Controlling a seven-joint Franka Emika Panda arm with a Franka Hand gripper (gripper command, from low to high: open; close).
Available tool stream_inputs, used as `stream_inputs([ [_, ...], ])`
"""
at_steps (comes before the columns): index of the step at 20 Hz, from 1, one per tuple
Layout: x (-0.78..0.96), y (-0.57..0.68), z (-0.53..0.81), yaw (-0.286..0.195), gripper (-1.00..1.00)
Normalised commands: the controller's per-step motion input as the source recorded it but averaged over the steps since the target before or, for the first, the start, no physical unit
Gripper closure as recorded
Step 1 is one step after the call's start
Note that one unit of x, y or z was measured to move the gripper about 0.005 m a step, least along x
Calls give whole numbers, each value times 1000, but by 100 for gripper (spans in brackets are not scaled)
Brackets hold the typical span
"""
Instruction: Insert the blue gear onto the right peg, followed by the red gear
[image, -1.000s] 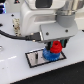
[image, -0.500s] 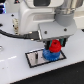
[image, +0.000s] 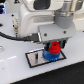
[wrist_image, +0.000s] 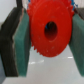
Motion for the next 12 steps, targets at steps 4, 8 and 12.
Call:
stream_inputs([
  [4,56,-16,73,0,100],
  [8,186,0,141,0,100],
  [12,49,-14,51,0,100],
])
